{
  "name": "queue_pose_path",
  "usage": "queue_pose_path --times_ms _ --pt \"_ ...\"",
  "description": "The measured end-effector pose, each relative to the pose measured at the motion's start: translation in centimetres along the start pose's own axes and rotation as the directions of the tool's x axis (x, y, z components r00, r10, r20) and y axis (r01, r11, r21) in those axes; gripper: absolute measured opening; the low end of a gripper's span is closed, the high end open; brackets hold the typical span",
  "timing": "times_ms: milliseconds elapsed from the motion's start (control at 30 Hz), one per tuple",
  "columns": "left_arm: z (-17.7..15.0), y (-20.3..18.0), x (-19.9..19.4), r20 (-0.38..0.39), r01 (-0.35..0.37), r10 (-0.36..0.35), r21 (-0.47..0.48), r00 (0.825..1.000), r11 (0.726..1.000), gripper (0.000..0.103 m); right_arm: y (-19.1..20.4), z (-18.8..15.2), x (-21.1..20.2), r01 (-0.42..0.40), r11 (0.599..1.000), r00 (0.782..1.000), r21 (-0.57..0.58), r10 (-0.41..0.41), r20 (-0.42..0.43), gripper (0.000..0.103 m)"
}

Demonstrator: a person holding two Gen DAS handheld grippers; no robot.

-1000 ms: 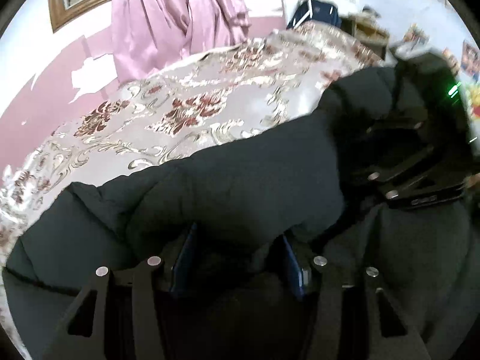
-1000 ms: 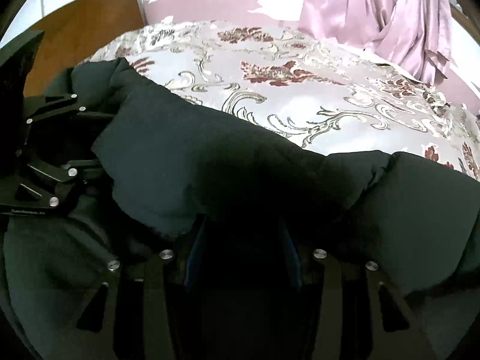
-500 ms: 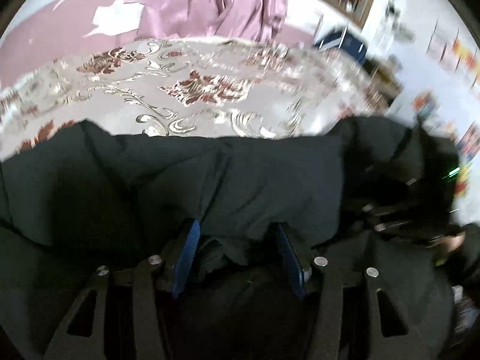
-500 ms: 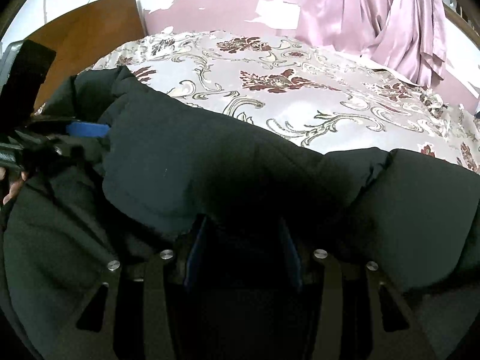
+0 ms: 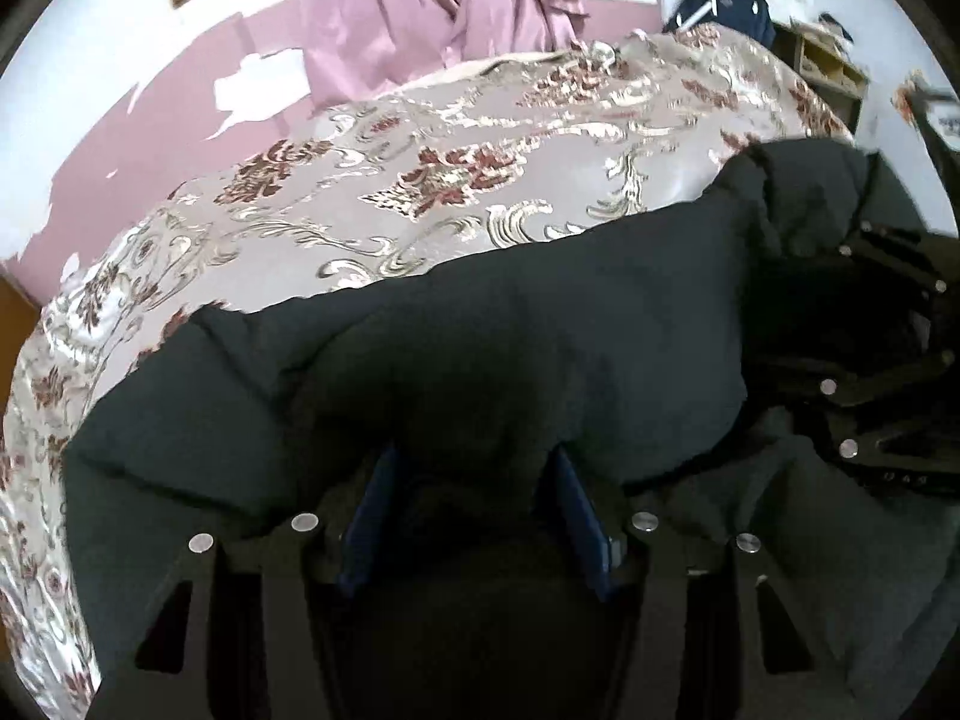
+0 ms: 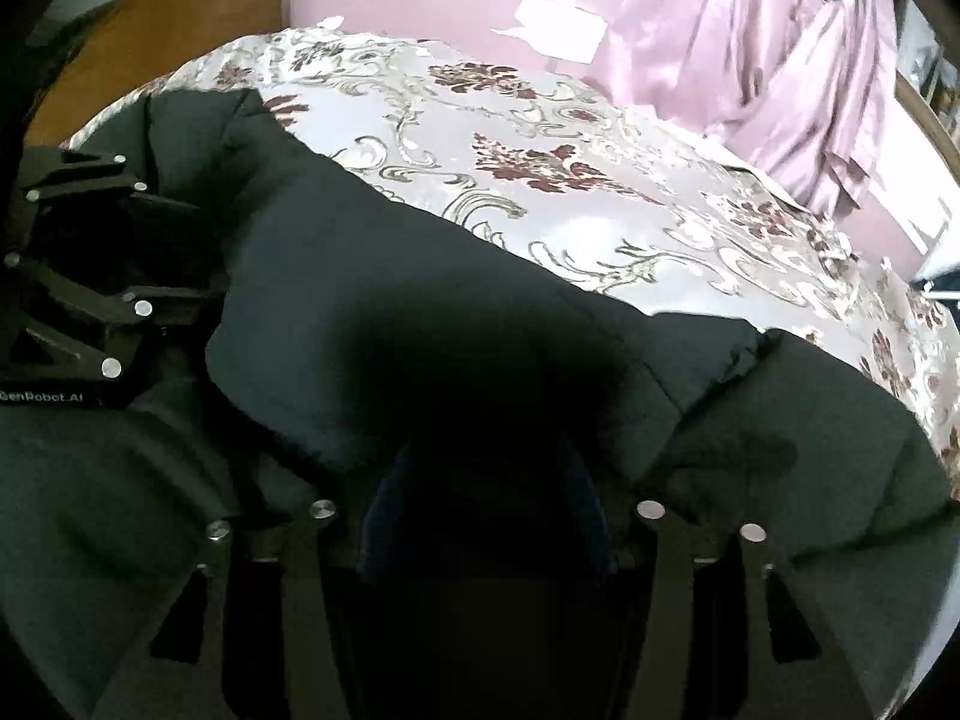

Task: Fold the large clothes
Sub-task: 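Release the jacket and raise both tools above the folded bundle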

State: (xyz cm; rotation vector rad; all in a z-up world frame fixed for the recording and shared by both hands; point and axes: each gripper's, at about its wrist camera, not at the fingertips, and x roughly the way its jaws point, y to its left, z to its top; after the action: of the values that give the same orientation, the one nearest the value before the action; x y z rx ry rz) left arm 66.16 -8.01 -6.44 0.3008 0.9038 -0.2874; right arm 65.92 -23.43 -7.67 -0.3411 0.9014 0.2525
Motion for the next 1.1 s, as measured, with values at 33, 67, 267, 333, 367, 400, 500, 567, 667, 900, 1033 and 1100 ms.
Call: queue_pose_path --times_ms 33,67,267,333,367,400,500,567,667,900,1033,1100 --pt "-0.3 0.2 -0.9 0.014 -0.004 0.005 -0.009 1.0 1.0 0.057 -0.3 -0.2 -0.7 0.001 1.0 1.0 0.024 -0.001 0.005 0.056" --pt "-0.5 0.3 -1.7 0.027 -0.013 0.013 -0.013 1.0 1.0 0.058 -0.5 -0.4 -1.4 -0.007 0.999 1.0 0.044 0.007 0.01 0.057" --pt "-1.4 0.1 -6.7 0.116 -0.089 0.094 -0.048 0.989 0.995 0.072 -1.1 -1.5 -4.9 -0.018 0.996 0.998 0.084 0.014 0.059 0.073" --pt "-1.5 0.4 -8.5 0.147 -0.074 0.087 -0.089 0.985 0.993 0.08 -0.9 -1.6 -6.9 -0.018 0.995 0.996 0.099 0.009 0.094 0.076" --pt "-1.6 0.5 -9.5 0.164 -0.072 0.091 -0.114 0.982 0.991 0.083 -0.8 -1.7 -7.5 -0.022 0.994 0.994 0.108 0.01 0.106 0.079" --pt "-1.6 0.6 -10.4 0.176 -0.068 0.091 -0.133 0.98 0.989 0.086 -0.7 -1.7 -8.7 -0.024 0.992 0.992 0.122 0.009 0.127 0.083" --pt "-1.8 0.8 -12.9 0.203 -0.064 0.101 -0.18 0.974 0.982 0.09 -0.4 -2.0 -11.5 0.003 0.989 0.984 0.147 -0.029 0.175 0.09" --pt "-1.9 0.8 -14.8 0.226 -0.06 0.105 -0.194 0.969 0.979 0.093 -0.5 -2.2 -13.2 0.018 0.986 0.979 0.168 -0.052 0.198 0.09" --pt "-2.4 0.6 -17.9 0.259 -0.044 0.102 -0.218 0.96 0.975 0.097 -0.8 -2.5 -16.6 0.026 0.978 0.97 0.206 -0.075 0.233 0.095" --pt "-4.3 -0.8 -23.8 0.297 -0.012 0.087 -0.246 0.951 0.969 0.103 -1.5 -4.0 -23.5 -0.004 0.956 0.953 0.294 -0.085 0.289 0.101" --pt "-6.1 -2.2 -27.3 0.327 -0.005 0.084 -0.236 0.941 0.972 0.103 -1.1 -5.9 -26.9 -0.011 0.943 0.944 0.332 -0.099 0.314 0.101" --pt "-7.1 -2.8 -28.9 0.338 0.002 0.082 -0.241 0.938 0.971 0.103 -0.7 -6.9 -28.3 -0.016 0.939 0.941 0.343 -0.101 0.323 0.101"
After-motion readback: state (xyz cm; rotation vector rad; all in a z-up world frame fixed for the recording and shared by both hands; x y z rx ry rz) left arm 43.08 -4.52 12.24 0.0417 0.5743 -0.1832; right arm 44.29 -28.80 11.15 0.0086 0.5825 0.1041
